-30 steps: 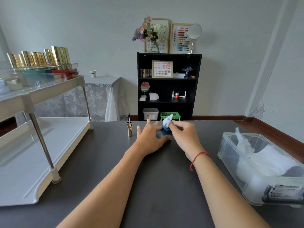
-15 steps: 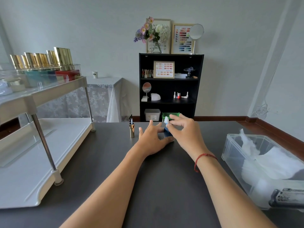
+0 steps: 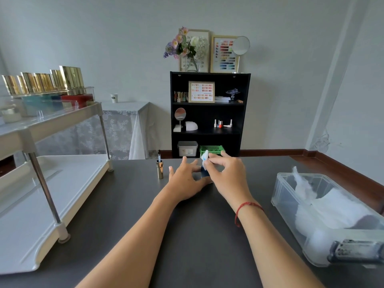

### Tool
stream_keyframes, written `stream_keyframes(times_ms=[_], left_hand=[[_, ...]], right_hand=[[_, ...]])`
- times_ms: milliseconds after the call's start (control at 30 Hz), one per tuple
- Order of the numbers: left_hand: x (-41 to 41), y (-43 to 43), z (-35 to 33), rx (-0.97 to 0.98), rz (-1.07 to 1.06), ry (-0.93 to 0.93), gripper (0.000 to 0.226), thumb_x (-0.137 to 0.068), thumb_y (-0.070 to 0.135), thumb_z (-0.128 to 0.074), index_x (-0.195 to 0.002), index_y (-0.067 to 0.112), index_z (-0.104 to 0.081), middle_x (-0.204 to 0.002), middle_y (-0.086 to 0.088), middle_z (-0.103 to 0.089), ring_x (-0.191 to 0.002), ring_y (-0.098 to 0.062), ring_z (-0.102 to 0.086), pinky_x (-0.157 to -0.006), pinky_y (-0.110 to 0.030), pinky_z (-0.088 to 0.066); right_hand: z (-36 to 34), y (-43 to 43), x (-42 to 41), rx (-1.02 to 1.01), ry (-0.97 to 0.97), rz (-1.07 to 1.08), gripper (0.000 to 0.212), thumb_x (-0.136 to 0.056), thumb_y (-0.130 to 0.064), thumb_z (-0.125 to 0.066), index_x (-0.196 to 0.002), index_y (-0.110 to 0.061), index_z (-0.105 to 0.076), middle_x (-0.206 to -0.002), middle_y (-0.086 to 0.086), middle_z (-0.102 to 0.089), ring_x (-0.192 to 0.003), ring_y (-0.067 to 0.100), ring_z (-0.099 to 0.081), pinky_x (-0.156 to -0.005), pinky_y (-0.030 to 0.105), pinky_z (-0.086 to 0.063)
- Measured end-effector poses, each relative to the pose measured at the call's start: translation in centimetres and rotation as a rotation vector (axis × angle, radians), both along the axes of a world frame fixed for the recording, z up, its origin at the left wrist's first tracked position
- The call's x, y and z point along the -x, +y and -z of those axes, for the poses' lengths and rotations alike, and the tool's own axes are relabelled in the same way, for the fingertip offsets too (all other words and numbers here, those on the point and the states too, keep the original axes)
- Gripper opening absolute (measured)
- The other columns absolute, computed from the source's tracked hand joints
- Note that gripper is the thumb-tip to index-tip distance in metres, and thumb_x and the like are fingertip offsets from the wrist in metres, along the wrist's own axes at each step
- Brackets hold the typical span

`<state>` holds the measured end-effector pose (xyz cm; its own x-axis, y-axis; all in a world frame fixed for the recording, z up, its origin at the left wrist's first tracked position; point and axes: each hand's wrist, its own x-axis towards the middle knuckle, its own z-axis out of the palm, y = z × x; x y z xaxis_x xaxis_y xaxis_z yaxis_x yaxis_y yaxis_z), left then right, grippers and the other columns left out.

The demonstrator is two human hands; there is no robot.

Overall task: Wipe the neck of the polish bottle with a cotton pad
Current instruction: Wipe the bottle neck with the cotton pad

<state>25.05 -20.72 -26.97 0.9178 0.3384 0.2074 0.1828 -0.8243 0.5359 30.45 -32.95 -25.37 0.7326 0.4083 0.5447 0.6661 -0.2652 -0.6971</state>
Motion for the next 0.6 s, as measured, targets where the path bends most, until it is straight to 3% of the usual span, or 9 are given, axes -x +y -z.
stream_keyframes(times_ms=[67, 133, 200, 233, 267, 367, 500, 600], left_hand=[[0.1, 0.0, 0.1, -0.002, 0.001, 0.001, 0.043, -0.092, 0.047, -0.052, -0.134, 0.038, -0.052, -0.16, 0.008, -0.02, -0.15, -0.022, 0.009, -0.113, -0.061, 0.012], [0.2, 0.0, 0.1, -0.001, -0.002, 0.0, 0.046, -0.091, 0.05, -0.052, -0.135, 0.036, -0.051, -0.16, 0.006, -0.02, -0.15, -0.022, 0.008, -0.113, -0.059, 0.012], [0.2, -0.1, 0.0, 0.005, -0.013, 0.003, 0.052, -0.09, 0.052, -0.053, -0.137, 0.031, -0.05, -0.16, 0.004, -0.022, -0.15, -0.021, 0.005, -0.114, -0.058, 0.012], [0.2, -0.2, -0.1, 0.004, -0.018, 0.006, 0.054, -0.09, 0.052, -0.053, -0.139, 0.028, -0.048, -0.16, 0.003, -0.023, -0.15, -0.021, 0.004, -0.114, -0.058, 0.011], [0.2, -0.2, -0.1, 0.003, -0.019, 0.007, 0.056, -0.09, 0.052, -0.053, -0.14, 0.027, -0.047, -0.159, 0.003, -0.023, -0.15, -0.021, 0.003, -0.115, -0.058, 0.011], [0.4, -0.2, -0.1, 0.01, -0.04, -0.021, 0.055, -0.088, 0.051, -0.057, -0.135, 0.023, -0.052, -0.157, 0.002, -0.029, -0.15, -0.021, -0.003, -0.116, -0.058, 0.008], [0.7, -0.3, -0.1, 0.034, -0.098, -0.11, 0.055, -0.08, 0.056, -0.065, -0.121, 0.02, -0.062, -0.151, 0.001, -0.041, -0.149, -0.022, -0.016, -0.119, -0.057, -0.002], [1.1, -0.7, -0.2, 0.039, -0.123, -0.147, 0.057, -0.074, 0.061, -0.068, -0.115, 0.021, -0.063, -0.143, 0.002, -0.05, -0.143, -0.024, -0.03, -0.117, -0.058, -0.019]], right_hand=[[0.1, -0.3, 0.1, -0.008, 0.012, -0.045, 0.02, -0.089, -0.024, -0.059, -0.099, -0.018, -0.075, -0.123, -0.003, -0.066, -0.135, 0.016, -0.04, -0.115, 0.05, -0.025], [-0.1, -0.8, -0.2, -0.115, 0.053, -0.077, 0.024, -0.09, -0.023, -0.058, -0.108, -0.015, -0.072, -0.125, -0.003, -0.064, -0.132, 0.01, -0.042, -0.111, 0.033, -0.033], [-0.3, -1.6, -0.6, -0.265, 0.08, -0.009, 0.026, -0.091, -0.022, -0.058, -0.112, -0.012, -0.069, -0.121, -0.001, -0.066, -0.115, 0.001, -0.051, -0.092, 0.009, -0.038], [-0.3, -2.0, -0.9, -0.31, 0.085, 0.051, 0.026, -0.091, -0.02, -0.058, -0.112, -0.01, -0.069, -0.116, 0.0, -0.068, -0.104, 0.0, -0.054, -0.084, 0.005, -0.039], [-0.2, -2.3, -1.2, -0.323, 0.088, 0.112, 0.025, -0.09, -0.019, -0.058, -0.109, -0.008, -0.071, -0.111, 0.002, -0.07, -0.096, 0.002, -0.056, -0.081, 0.008, -0.043], [0.6, -2.3, -1.8, -0.21, 0.111, 0.256, 0.02, -0.089, -0.02, -0.058, -0.091, -0.008, -0.074, -0.092, 0.009, -0.074, -0.082, 0.02, -0.063, -0.077, 0.036, -0.054], [0.9, -2.3, -2.6, -0.058, 0.175, 0.351, 0.02, -0.087, -0.023, -0.058, -0.082, -0.011, -0.074, -0.077, 0.008, -0.072, -0.072, 0.026, -0.06, -0.068, 0.029, -0.042], [0.7, -2.3, -3.2, -0.033, 0.201, 0.393, 0.021, -0.088, -0.025, -0.058, -0.089, -0.012, -0.074, -0.084, 0.008, -0.073, -0.071, 0.022, -0.055, -0.079, 0.034, -0.047]])
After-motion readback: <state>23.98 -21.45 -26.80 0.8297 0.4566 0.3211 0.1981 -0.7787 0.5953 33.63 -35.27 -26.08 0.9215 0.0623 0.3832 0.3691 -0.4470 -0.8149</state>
